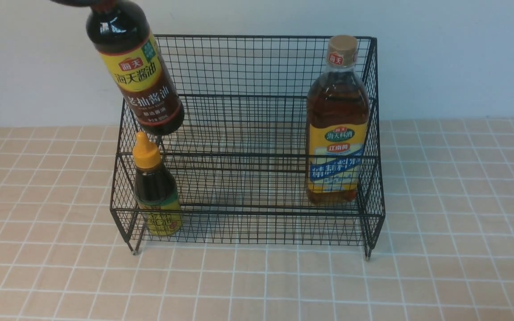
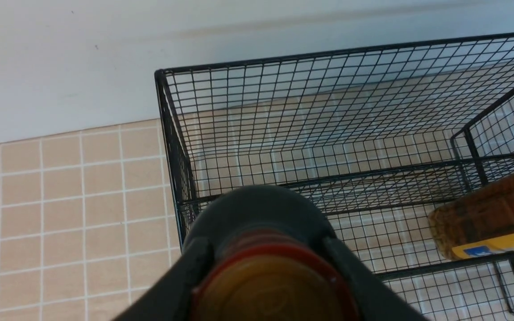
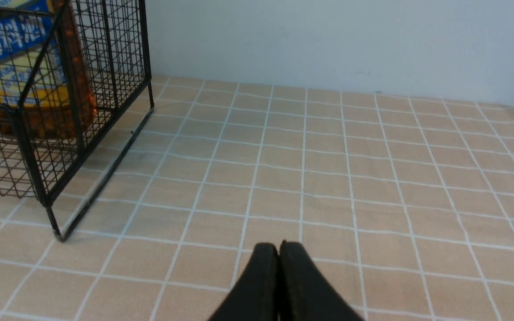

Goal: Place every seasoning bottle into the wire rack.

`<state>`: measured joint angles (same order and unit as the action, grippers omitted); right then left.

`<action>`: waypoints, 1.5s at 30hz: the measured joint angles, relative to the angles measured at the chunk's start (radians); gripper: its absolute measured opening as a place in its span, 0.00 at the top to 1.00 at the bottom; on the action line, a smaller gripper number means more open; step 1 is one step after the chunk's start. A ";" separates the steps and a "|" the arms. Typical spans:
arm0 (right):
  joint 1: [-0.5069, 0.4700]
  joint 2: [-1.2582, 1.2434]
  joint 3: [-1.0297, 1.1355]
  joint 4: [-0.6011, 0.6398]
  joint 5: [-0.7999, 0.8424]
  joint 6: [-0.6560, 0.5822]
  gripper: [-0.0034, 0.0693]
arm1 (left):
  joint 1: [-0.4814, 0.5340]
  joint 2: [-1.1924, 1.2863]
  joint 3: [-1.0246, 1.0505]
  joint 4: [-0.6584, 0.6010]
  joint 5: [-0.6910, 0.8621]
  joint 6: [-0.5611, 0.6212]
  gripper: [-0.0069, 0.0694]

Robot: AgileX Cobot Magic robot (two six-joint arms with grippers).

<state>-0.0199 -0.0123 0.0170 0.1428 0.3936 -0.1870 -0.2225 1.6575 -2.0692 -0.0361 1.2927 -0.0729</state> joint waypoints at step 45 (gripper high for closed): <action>0.000 0.000 0.000 0.000 0.000 0.000 0.97 | -0.001 0.125 -0.123 -0.001 -0.020 0.036 0.39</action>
<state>-0.0199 -0.0123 0.0170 0.1428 0.3936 -0.1870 -0.2238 1.7824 -2.1923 -0.0372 1.2726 -0.0368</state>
